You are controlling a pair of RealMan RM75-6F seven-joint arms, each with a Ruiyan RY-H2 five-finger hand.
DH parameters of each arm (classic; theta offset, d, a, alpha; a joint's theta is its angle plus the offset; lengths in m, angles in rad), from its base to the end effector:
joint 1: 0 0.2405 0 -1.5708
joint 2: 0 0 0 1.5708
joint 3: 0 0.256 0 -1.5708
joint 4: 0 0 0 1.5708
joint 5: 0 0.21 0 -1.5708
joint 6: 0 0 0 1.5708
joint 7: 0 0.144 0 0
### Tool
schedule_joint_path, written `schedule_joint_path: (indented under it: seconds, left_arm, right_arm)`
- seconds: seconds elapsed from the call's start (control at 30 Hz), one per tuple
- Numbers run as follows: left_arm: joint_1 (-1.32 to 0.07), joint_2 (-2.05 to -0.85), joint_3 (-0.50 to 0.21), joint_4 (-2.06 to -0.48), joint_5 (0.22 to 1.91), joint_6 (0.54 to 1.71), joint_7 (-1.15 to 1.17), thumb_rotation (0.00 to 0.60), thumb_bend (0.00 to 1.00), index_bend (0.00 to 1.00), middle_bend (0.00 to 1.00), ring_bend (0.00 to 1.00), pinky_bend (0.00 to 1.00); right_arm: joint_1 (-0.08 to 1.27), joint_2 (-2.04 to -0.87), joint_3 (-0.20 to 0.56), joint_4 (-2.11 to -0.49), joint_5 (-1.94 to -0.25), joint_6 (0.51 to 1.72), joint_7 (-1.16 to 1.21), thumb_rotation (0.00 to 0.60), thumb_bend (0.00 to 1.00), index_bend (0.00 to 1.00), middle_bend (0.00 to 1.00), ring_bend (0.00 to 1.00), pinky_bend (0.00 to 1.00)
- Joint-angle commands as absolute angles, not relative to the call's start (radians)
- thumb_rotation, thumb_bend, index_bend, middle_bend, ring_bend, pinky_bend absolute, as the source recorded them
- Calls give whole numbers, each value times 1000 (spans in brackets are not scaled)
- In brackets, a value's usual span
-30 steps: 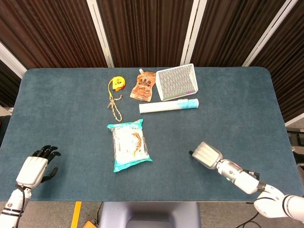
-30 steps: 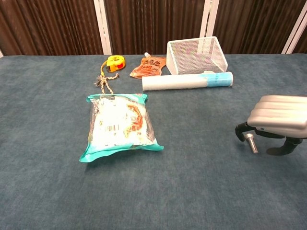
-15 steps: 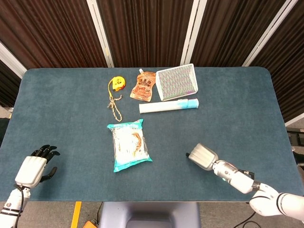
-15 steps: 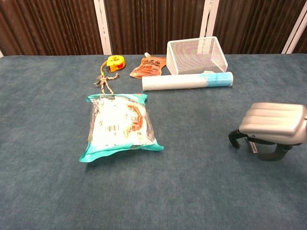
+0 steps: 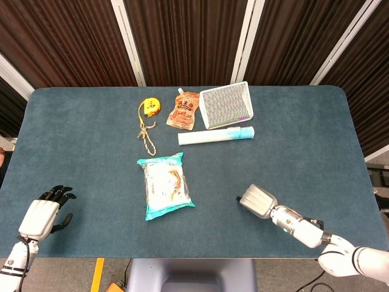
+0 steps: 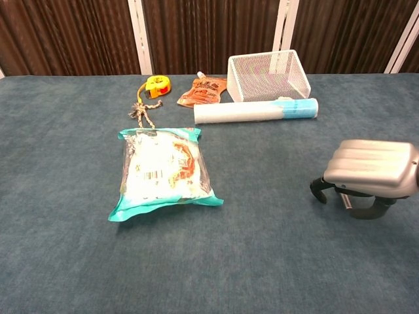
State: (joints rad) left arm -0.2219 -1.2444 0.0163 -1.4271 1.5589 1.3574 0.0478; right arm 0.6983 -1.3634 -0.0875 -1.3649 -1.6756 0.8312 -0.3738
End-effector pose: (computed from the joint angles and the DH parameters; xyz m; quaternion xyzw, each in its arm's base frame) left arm -0.3149 0.2113 0.1068 -0.6912 -0.3487 -0.3444 0.5311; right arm -0.2291 -0.2953 -0.0004 0.9187 -0.1013 0.1837 0.3346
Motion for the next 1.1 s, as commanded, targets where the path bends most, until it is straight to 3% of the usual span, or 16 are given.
schedule_joint_path:
  seconds: [0.03, 0.47, 1.1]
  left_arm:
    - [-222, -1245, 16, -1427, 1559, 1357, 49, 600, 372, 343, 203, 155, 320]
    - [-222, -1246, 15, -1425, 1556, 1357, 51, 600, 373, 343, 203, 155, 319]
    - [-224, -1248, 18, -1426, 1558, 1352, 56, 600, 372, 343, 203, 155, 319]
  right_arm:
    - [698, -1361, -88, -1366, -1675, 833, -378, 600, 369, 478, 962, 872, 1000]
    - [699, -1377, -96, -1338, -1676, 832, -409, 600, 369, 493, 962, 872, 1000]
    - [688, -1396, -98, -1301, -1676, 865, -426, 600, 370, 642, 962, 872, 1000]
